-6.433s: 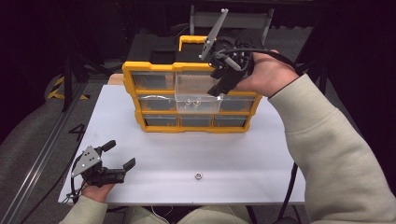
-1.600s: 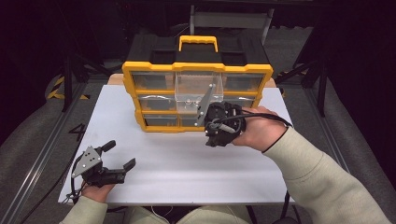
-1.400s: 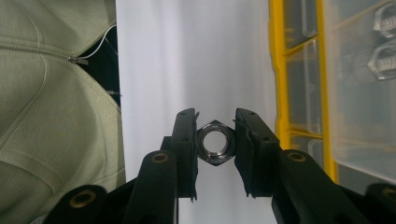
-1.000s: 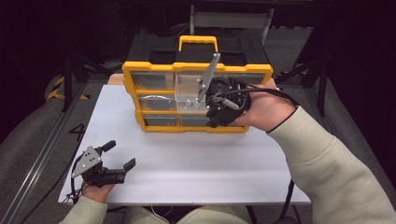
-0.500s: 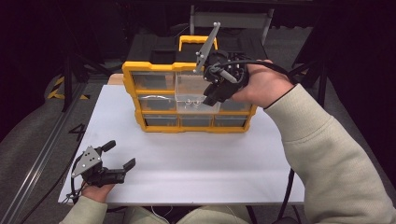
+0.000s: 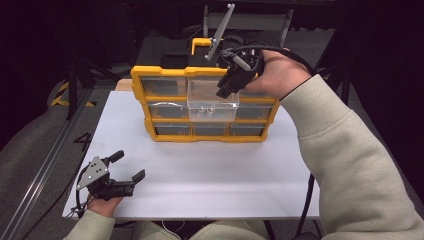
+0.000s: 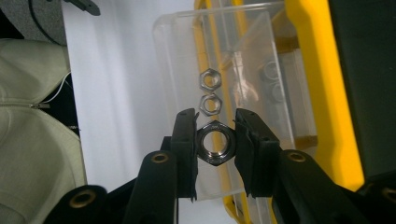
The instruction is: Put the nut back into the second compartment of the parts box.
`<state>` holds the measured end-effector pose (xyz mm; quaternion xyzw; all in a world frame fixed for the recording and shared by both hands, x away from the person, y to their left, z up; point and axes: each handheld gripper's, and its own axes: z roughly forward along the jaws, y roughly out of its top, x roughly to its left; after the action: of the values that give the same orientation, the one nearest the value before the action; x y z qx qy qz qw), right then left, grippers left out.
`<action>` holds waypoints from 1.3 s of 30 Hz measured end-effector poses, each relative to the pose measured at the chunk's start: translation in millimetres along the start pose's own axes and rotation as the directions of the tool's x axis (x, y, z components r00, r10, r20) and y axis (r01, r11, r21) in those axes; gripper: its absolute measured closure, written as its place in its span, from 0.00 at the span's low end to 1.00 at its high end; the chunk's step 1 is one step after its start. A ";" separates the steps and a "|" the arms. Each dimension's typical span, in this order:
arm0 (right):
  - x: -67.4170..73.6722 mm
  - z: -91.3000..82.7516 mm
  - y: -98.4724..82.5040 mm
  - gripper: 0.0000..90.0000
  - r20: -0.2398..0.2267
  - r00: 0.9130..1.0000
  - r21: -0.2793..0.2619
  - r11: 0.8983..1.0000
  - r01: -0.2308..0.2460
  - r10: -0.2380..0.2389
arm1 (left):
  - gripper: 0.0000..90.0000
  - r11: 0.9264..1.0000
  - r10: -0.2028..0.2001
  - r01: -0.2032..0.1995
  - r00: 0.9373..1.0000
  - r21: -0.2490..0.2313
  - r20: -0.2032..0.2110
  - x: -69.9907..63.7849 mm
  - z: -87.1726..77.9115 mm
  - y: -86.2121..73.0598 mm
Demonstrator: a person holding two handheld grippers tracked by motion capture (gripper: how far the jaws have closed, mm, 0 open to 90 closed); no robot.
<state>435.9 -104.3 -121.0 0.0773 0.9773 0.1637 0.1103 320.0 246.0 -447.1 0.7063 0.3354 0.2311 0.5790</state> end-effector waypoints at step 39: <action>-27.0 65.1 -5.1 0.78 -0.075 0.997 0.113 0.993 -0.013 0.022 | 0.01 1.000 0.001 -0.001 1.000 0.002 0.001 1.1 -0.6 -0.2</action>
<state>477.0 -94.4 -177.6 0.0857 0.9877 0.1121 0.0669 320.3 247.2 -447.2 0.7073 0.3348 0.2306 0.5783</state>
